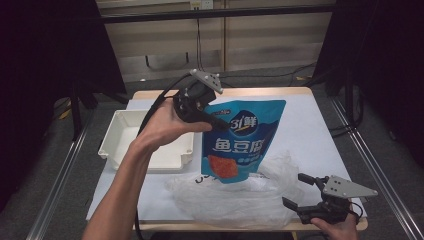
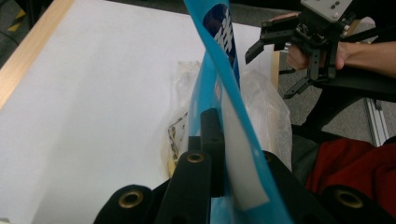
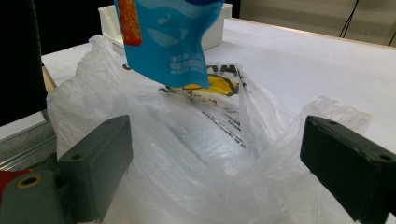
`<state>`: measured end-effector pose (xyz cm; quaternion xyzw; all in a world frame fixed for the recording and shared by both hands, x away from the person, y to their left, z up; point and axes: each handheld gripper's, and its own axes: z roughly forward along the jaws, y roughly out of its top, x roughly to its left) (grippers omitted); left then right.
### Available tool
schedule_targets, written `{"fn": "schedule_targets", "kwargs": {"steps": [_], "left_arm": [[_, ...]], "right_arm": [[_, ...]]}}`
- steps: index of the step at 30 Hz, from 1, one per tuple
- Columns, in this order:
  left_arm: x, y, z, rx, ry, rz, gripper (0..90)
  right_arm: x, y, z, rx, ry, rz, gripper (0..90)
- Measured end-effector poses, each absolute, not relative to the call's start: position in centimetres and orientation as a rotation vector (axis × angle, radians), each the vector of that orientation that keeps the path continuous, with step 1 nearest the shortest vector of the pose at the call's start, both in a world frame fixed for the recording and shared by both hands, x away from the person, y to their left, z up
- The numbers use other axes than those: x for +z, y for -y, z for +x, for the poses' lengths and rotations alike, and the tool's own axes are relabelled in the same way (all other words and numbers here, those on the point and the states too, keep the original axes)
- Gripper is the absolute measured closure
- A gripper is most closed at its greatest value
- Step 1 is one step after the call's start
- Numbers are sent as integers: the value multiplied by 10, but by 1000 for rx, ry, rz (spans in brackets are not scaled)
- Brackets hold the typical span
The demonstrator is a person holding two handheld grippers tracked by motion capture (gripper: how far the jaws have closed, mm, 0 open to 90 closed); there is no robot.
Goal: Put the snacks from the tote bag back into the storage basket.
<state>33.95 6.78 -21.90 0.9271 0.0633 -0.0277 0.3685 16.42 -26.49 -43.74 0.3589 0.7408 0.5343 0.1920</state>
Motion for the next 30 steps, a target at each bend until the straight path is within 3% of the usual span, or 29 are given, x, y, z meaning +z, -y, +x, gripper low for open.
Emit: {"fn": "schedule_targets", "kwargs": {"steps": [30], "left_arm": [[-186,-129,355,40,-236,2325,900]], "right_arm": [[-441,263,168,1503,-2101,1010,83]]}}
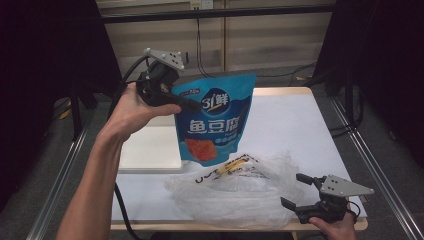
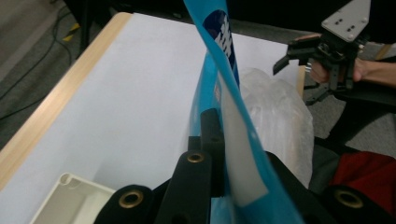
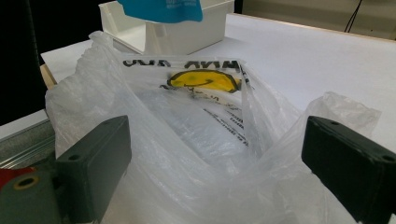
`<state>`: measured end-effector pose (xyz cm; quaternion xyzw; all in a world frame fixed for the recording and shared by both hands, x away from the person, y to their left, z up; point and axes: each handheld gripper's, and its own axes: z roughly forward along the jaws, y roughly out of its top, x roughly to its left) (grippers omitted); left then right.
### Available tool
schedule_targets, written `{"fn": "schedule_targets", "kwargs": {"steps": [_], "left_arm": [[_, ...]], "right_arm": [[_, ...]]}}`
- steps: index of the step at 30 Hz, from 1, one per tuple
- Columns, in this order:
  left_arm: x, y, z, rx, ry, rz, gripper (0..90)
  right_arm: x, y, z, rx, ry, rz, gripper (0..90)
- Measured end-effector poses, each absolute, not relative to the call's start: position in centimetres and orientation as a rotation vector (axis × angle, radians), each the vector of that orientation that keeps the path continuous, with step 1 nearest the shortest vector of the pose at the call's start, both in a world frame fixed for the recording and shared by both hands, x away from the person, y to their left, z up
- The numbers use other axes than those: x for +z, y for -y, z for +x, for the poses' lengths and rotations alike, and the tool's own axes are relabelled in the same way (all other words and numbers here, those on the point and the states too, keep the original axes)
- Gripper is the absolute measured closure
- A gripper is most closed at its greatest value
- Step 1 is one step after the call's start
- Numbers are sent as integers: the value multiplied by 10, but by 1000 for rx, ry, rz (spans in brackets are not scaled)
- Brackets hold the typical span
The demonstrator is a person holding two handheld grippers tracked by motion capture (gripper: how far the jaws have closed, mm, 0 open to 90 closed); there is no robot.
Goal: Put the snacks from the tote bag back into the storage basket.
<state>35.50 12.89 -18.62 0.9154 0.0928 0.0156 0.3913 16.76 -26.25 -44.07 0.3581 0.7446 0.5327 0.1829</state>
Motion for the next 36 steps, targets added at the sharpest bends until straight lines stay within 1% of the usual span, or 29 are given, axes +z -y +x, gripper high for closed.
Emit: {"fn": "schedule_targets", "kwargs": {"steps": [4,6,11,12,17,24,30,36], "left_arm": [[-188,-137,358,64,-280,2319,900],[-190,-140,359,50,-285,2309,900],[-187,-153,364,56,-320,2289,900],[-185,-158,367,76,-328,2286,900],[-187,-174,374,92,-366,2247,900],[-185,-192,383,90,-418,2222,900],[-175,-208,384,142,-444,2204,900],[-173,-221,389,162,-472,2197,900]], "right_arm": [[-441,262,168,1496,-2104,1019,83],[-441,262,168,1496,-2105,1016,83],[-441,261,168,1503,-2106,1011,84],[-441,261,168,1502,-2104,1014,83],[-441,262,168,1496,-2102,1023,83],[-441,262,168,1494,-2103,1024,83],[-441,262,169,1501,-2106,1023,84],[-442,262,168,1500,-2104,1025,84]]}}
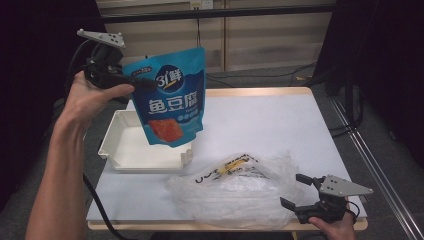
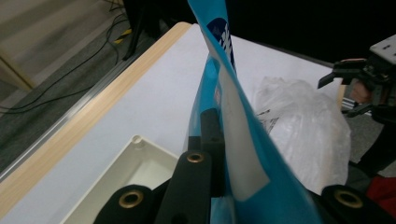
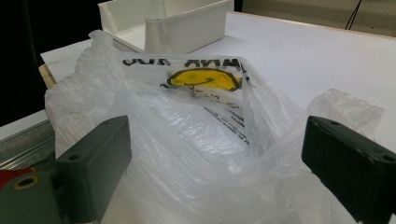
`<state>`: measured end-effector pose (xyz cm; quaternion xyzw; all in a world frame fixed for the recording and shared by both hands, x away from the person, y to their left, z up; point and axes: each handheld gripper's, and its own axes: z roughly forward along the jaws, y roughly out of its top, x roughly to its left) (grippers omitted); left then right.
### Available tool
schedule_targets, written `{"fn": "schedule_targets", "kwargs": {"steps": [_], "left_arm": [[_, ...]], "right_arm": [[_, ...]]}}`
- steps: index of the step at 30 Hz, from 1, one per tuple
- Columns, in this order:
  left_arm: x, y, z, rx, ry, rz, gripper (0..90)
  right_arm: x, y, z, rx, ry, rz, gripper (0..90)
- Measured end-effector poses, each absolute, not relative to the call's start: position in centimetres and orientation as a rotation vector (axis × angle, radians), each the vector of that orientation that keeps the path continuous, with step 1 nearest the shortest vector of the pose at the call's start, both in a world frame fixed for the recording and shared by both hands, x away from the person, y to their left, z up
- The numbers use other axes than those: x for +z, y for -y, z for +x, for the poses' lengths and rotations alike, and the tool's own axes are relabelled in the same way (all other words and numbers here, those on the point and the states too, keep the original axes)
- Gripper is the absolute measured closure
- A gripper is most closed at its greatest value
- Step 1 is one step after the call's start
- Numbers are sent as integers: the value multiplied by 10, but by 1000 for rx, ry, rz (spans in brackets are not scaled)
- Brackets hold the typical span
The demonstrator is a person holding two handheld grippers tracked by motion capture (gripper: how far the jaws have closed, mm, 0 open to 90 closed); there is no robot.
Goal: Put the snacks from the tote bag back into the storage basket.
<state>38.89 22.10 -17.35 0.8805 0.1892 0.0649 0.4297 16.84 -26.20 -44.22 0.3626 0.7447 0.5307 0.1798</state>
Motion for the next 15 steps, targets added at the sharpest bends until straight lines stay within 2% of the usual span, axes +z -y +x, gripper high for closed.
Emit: {"fn": "schedule_targets", "kwargs": {"steps": [15], "left_arm": [[-190,-246,419,190,-550,2217,900]], "right_arm": [[-444,263,169,1501,-2109,1036,83]]}}
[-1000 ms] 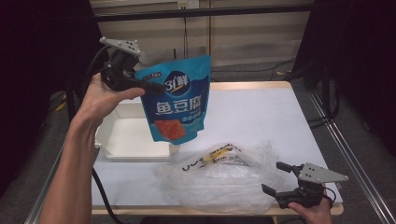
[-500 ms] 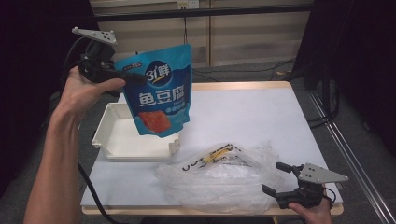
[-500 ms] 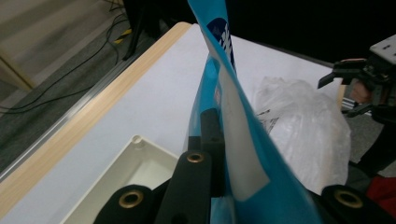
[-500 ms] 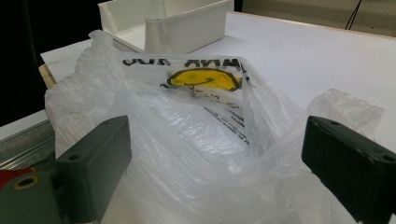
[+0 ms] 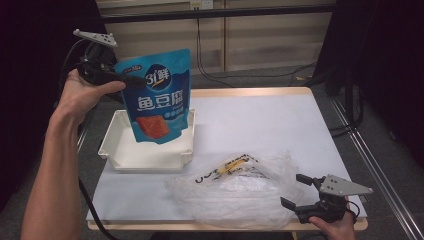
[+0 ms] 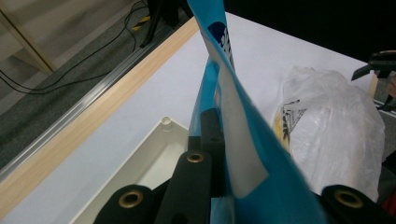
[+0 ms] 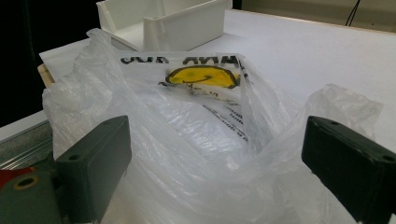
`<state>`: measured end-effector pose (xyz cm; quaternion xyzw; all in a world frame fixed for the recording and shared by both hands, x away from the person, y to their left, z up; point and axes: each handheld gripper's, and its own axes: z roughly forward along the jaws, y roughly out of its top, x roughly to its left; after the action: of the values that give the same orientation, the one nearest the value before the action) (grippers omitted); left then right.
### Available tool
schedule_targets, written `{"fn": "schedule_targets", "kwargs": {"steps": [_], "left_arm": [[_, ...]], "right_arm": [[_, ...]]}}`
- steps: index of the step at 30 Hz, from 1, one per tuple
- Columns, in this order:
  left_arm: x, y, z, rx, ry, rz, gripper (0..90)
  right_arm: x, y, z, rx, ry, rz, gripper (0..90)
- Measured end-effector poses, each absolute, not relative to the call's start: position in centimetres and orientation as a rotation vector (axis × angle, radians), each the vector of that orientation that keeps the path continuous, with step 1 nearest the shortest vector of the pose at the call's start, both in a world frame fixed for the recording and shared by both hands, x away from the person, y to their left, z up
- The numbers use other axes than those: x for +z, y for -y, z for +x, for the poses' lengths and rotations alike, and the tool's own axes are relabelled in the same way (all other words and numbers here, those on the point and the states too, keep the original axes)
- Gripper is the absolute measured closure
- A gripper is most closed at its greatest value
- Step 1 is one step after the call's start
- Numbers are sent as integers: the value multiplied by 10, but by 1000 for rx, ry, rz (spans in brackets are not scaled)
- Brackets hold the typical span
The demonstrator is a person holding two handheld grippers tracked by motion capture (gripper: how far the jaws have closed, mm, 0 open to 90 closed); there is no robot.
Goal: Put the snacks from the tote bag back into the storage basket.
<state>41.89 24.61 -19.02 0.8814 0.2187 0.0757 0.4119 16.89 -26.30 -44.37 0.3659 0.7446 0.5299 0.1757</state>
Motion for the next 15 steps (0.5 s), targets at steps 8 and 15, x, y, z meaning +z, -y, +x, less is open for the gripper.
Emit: {"fn": "schedule_targets", "kwargs": {"steps": [8,15], "left_arm": [[-213,-246,436,163,-594,2208,900],[-225,-245,443,186,-593,2215,900]], "right_arm": [[-444,264,170,1497,-2117,1030,84],[-445,264,169,1506,-2119,1030,84]]}}
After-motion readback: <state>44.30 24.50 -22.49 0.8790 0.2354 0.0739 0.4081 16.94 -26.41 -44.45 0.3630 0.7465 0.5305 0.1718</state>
